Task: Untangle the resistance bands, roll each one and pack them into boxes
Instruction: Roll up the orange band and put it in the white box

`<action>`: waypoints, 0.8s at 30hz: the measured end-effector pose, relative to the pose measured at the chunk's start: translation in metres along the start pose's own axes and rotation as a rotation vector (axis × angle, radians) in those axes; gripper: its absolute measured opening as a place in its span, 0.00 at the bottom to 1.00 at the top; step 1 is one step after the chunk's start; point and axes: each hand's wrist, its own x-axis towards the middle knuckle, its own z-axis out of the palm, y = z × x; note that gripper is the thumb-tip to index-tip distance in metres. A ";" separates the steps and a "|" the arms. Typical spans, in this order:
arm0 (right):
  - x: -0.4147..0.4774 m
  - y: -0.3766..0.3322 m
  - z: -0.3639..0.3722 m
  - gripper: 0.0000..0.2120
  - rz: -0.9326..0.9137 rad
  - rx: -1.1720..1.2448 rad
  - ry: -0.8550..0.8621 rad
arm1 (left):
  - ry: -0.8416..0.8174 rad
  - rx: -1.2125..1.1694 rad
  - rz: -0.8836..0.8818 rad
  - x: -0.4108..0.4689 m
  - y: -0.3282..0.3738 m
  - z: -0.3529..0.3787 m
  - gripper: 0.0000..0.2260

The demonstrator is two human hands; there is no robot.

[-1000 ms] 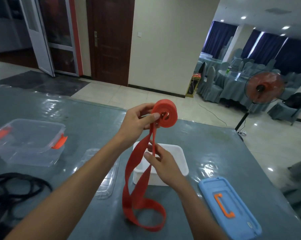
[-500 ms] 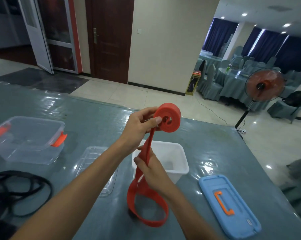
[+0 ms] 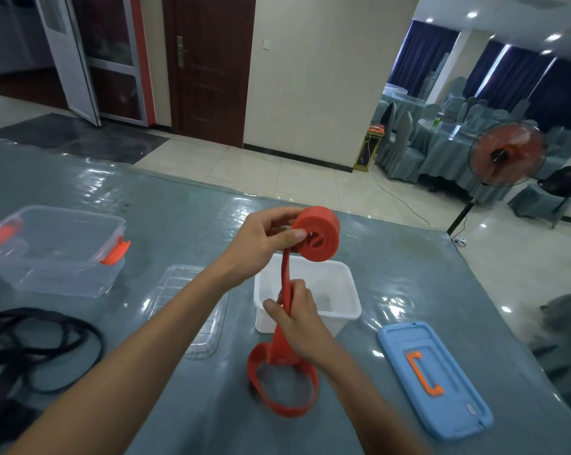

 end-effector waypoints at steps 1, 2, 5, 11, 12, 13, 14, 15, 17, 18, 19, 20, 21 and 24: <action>0.000 0.002 -0.002 0.17 -0.018 0.000 -0.014 | 0.010 -0.008 -0.008 -0.001 -0.002 -0.003 0.12; 0.000 0.004 -0.005 0.19 -0.033 0.027 -0.031 | 0.027 -0.004 -0.017 -0.002 -0.004 -0.007 0.12; 0.001 0.000 -0.024 0.34 -0.058 0.167 0.010 | 0.079 0.092 -0.023 -0.005 -0.016 -0.015 0.12; 0.000 -0.019 -0.065 0.32 -0.144 0.278 0.120 | -0.003 0.536 -0.069 -0.018 -0.035 -0.018 0.16; 0.001 -0.020 -0.068 0.32 -0.156 0.218 0.103 | -0.063 0.583 -0.059 -0.021 -0.036 -0.017 0.15; 0.001 -0.021 -0.070 0.31 -0.167 0.148 0.078 | -0.123 0.625 -0.043 -0.024 -0.038 -0.016 0.15; 0.003 -0.021 -0.070 0.29 -0.174 0.087 0.055 | -0.174 0.666 -0.026 -0.026 -0.038 -0.014 0.15; 0.004 -0.020 -0.072 0.26 -0.178 0.049 0.039 | -0.203 0.702 -0.012 -0.027 -0.039 -0.012 0.16; 0.006 -0.020 -0.073 0.24 -0.180 0.041 0.025 | -0.195 0.717 -0.005 -0.029 -0.041 -0.011 0.17; 0.006 -0.019 -0.074 0.23 -0.174 0.065 0.034 | -0.171 0.695 -0.002 -0.030 -0.043 -0.010 0.18; 0.005 -0.018 -0.074 0.22 -0.170 0.105 0.054 | -0.135 0.668 0.007 -0.031 -0.045 -0.009 0.18; 0.005 -0.017 -0.075 0.22 -0.161 0.155 0.083 | -0.088 0.642 0.025 -0.033 -0.046 -0.008 0.18; 0.005 -0.016 -0.074 0.21 -0.149 0.209 0.117 | -0.034 0.620 0.043 -0.034 -0.048 -0.006 0.18; 0.004 -0.015 -0.072 0.21 -0.107 0.379 0.179 | 0.087 0.526 0.071 -0.038 -0.054 -0.004 0.20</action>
